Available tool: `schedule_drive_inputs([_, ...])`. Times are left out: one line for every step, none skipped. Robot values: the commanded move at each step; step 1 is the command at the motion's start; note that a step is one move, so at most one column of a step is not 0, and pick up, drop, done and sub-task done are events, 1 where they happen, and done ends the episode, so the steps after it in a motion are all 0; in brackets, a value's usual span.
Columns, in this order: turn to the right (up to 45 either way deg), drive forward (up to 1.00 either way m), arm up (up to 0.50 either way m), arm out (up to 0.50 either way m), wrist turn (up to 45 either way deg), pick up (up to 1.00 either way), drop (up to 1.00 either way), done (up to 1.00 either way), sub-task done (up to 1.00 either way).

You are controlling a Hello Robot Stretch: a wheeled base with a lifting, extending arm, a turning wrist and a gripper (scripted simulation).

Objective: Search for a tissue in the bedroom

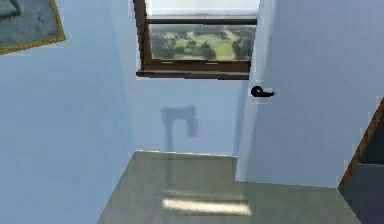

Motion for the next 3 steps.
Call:
schedule_drive_inputs([45.0, 0.00, 0.00, 0.00, 0.0, 0.00, 0.00, 0.00, 0.00])
schedule_drive_inputs([24.0, 0.00, 0.00, 0.00, 0.0, 0.00, 0.00, 0.00, 0.00])
schedule_drive_inputs([0.0, 1.00, 0.00, 0.00, 0.0, 0.00, 0.00, 0.00, 0.00])
